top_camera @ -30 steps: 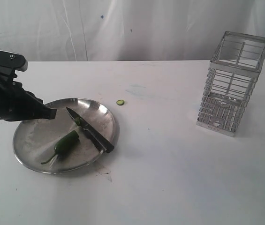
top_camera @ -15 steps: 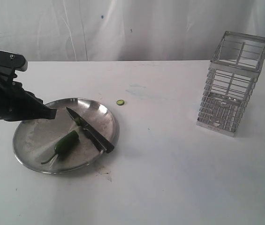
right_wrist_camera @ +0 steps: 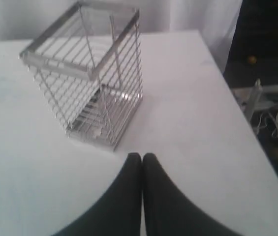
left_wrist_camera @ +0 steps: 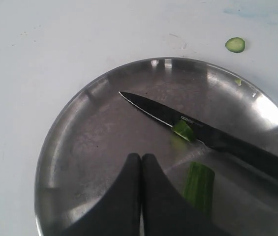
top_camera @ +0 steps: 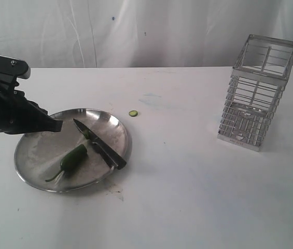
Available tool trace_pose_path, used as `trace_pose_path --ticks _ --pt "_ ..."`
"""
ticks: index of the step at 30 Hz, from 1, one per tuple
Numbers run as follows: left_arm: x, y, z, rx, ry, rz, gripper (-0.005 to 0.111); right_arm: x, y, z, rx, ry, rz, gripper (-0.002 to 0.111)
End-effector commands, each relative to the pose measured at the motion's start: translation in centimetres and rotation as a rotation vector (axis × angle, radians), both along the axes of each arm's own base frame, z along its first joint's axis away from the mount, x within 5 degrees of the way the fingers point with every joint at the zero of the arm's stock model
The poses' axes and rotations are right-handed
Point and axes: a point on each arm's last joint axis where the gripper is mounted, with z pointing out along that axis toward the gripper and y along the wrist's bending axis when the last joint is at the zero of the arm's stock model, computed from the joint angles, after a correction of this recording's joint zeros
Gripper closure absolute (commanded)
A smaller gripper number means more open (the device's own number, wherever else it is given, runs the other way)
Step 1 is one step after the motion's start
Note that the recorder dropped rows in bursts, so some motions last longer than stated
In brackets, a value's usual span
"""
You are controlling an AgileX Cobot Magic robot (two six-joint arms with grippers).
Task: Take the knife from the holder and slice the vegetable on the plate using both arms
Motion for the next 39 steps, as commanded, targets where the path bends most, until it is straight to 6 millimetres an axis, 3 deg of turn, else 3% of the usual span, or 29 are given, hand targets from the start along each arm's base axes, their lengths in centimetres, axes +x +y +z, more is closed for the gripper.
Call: trace_pose_path --ticks 1,7,13,18,24,31,32,34,39 --pt "-0.2 -0.1 0.1 -0.025 0.000 0.003 0.107 -1.9 0.5 -0.7 0.077 0.091 0.020 0.108" --pt "-0.2 0.0 0.1 -0.022 0.000 0.007 0.107 -4.2 0.5 1.2 0.075 -0.143 0.030 0.108" --pt "-0.2 0.0 0.1 -0.024 0.000 0.005 0.107 -6.0 0.5 4.4 -0.003 -0.599 0.059 0.108" --pt "-0.2 0.0 0.1 -0.021 0.000 0.009 0.107 -8.6 0.6 4.3 -0.040 -0.924 0.065 0.108" --pt "-0.2 0.0 0.1 -0.021 0.000 0.009 0.107 -8.5 0.6 -1.1 -0.011 -0.931 0.066 0.108" --pt "-0.2 0.0 0.1 -0.020 0.002 0.009 0.107 -5.8 0.6 -10.7 0.104 -0.657 0.046 0.108" --pt "-0.2 0.0 0.1 -0.020 0.002 0.009 0.107 -5.7 0.6 -11.3 0.118 -0.642 0.042 0.108" --pt "-0.2 0.0 0.1 -0.020 0.002 0.009 0.107 -5.6 0.5 -13.2 0.115 -0.430 0.024 0.108" --pt "-0.2 0.1 0.1 -0.016 0.001 0.015 0.107 -5.9 0.2 -14.7 0.040 -0.257 0.013 0.108"
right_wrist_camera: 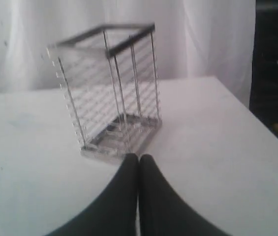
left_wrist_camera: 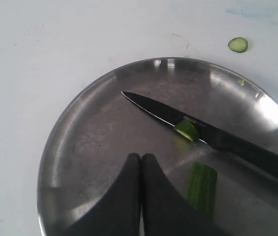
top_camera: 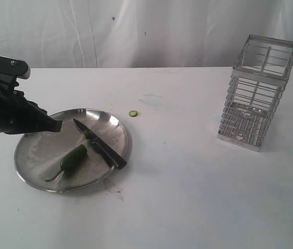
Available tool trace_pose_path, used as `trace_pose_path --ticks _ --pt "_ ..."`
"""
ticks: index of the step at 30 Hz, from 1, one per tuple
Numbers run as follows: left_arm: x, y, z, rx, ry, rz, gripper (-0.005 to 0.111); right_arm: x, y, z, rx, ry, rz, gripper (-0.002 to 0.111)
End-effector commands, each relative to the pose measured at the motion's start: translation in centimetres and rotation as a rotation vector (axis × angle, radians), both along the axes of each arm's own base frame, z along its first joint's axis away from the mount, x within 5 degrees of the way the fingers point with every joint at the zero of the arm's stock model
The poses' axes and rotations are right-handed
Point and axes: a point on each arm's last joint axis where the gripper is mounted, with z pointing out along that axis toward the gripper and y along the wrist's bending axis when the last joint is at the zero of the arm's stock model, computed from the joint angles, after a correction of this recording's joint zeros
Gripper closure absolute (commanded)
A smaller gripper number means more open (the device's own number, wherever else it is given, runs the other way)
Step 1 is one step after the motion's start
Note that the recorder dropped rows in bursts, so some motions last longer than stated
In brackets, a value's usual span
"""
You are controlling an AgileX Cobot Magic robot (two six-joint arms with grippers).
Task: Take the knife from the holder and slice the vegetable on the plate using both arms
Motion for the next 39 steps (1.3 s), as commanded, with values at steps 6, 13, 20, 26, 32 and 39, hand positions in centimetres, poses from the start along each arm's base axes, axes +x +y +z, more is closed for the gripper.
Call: trace_pose_path --ticks 6,13,20,26,32,39 --pt "-0.2 0.1 0.1 -0.013 0.001 0.019 0.107 -0.2 -0.3 -1.1 -0.046 0.116 -0.023 0.108" --pt "-0.2 0.1 0.1 -0.011 0.001 0.021 0.107 -0.2 -0.3 -1.1 -0.046 0.116 -0.023 0.108" --pt "-0.2 0.1 0.1 -0.011 0.001 0.021 0.107 -0.3 -0.3 -1.3 -0.045 0.133 -0.025 0.108" --pt "-0.7 0.2 1.6 -0.024 -0.052 0.019 0.107 -0.3 -0.3 -1.3 -0.045 0.133 -0.024 0.108" --pt "-7.4 2.3 12.0 -0.114 -0.455 0.035 0.107 -0.3 -0.3 -1.3 -0.045 0.133 -0.024 0.108" --pt "-15.1 6.3 17.6 -0.098 -0.781 0.227 0.107 -0.3 -0.3 -1.3 -0.045 0.133 -0.024 0.108"
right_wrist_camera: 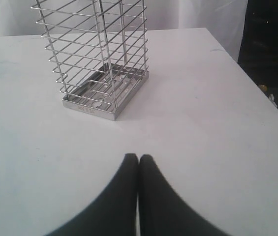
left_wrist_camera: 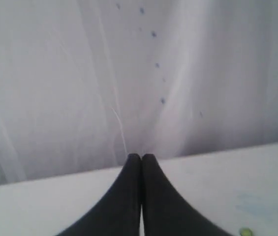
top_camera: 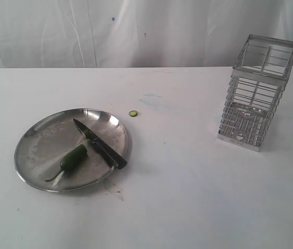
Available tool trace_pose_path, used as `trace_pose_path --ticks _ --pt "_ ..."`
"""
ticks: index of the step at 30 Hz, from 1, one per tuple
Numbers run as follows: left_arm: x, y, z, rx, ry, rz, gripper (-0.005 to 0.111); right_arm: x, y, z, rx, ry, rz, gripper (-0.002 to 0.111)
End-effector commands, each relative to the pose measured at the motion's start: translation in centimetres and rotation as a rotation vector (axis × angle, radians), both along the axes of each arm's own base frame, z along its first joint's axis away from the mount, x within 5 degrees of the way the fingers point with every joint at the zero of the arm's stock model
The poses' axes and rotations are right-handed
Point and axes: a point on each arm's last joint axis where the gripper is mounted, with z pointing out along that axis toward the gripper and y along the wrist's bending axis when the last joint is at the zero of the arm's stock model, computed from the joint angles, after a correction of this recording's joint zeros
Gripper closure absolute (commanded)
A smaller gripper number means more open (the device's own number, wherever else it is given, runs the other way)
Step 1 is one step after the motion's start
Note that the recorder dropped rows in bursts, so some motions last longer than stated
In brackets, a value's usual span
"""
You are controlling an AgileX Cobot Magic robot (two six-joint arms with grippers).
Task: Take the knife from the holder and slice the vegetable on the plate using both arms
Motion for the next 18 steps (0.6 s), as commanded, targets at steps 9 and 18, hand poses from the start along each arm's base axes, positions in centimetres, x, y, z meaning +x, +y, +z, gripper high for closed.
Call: trace_pose_path --ticks 9,18 --pt "-10.7 3.3 4.2 -0.072 -0.350 0.293 0.107 0.0 0.0 0.0 -0.005 -0.009 -0.001 0.108" --pt "-12.4 0.4 4.9 -0.008 -0.444 -0.017 0.107 0.0 0.0 0.0 -0.005 -0.009 -0.001 0.108"
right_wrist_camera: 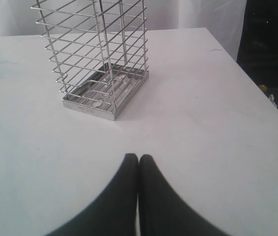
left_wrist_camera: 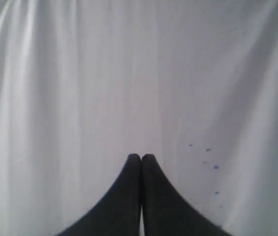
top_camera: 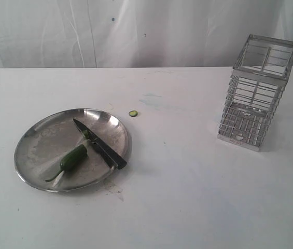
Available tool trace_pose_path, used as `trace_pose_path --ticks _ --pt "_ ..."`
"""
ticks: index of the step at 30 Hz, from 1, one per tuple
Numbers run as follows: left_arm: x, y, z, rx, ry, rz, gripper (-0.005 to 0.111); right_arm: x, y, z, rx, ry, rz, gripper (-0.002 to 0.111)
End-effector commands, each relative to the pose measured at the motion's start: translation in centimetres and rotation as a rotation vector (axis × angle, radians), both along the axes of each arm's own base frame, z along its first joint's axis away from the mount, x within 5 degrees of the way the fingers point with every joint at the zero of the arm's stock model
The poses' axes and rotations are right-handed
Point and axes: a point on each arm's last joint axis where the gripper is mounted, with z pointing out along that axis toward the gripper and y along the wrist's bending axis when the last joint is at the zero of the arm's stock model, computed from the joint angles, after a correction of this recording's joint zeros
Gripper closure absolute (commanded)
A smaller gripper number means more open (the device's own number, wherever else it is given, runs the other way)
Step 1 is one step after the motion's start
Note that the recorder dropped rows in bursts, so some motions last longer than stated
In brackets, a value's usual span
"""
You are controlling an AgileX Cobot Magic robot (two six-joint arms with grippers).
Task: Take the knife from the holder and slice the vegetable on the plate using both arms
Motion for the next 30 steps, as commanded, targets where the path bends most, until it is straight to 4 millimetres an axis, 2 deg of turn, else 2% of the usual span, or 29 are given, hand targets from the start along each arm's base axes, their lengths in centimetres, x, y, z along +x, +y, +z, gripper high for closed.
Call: trace_pose_path --ticks 1,3,5,8,11,14,18,21,23,25,27,30 --pt "-0.3 -2.7 0.1 0.121 -0.029 -0.272 0.107 0.0 0.0 0.0 -0.005 -0.009 -0.001 0.108" --pt "-0.2 -3.8 -0.4 0.275 0.008 -0.339 0.107 0.0 0.0 0.0 -0.005 -0.009 -0.001 0.108" --pt "0.1 -4.3 -1.6 0.405 0.130 -0.360 0.107 0.0 0.0 0.0 -0.005 -0.009 -0.001 0.108" --pt "0.4 -4.2 -3.9 0.214 0.412 -0.434 0.107 0.0 0.0 0.0 -0.005 -0.009 -0.001 0.108" --pt "0.2 -3.5 -6.3 -0.051 0.703 -0.398 0.107 0.0 0.0 0.0 -0.005 -0.009 -0.001 0.108" --pt "0.1 -2.6 -8.6 -0.095 0.872 -0.299 0.107 0.0 0.0 0.0 -0.005 -0.009 -0.001 0.108" --pt "0.8 -2.3 -11.9 -0.122 0.859 -0.257 0.107 0.0 0.0 0.0 -0.005 -0.009 -0.001 0.108" --pt "1.2 -2.0 -14.1 -0.124 0.743 -0.230 0.107 0.0 0.0 0.0 -0.005 -0.009 -0.001 0.108" --pt "1.1 -1.8 -16.4 -0.127 0.684 -0.215 0.107 0.0 0.0 0.0 -0.005 -0.009 -0.001 0.108" --pt "0.8 -1.7 -17.8 -0.128 0.629 -0.204 0.107 0.0 0.0 0.0 -0.005 -0.009 -0.001 0.108" --pt "0.5 -1.6 -20.1 -0.134 0.634 -0.188 0.107 0.0 0.0 0.0 -0.005 -0.009 -0.001 0.108" --pt "0.1 -1.5 -22.3 -0.137 0.641 -0.158 0.107 0.0 0.0 0.0 -0.005 -0.009 -0.001 0.108"
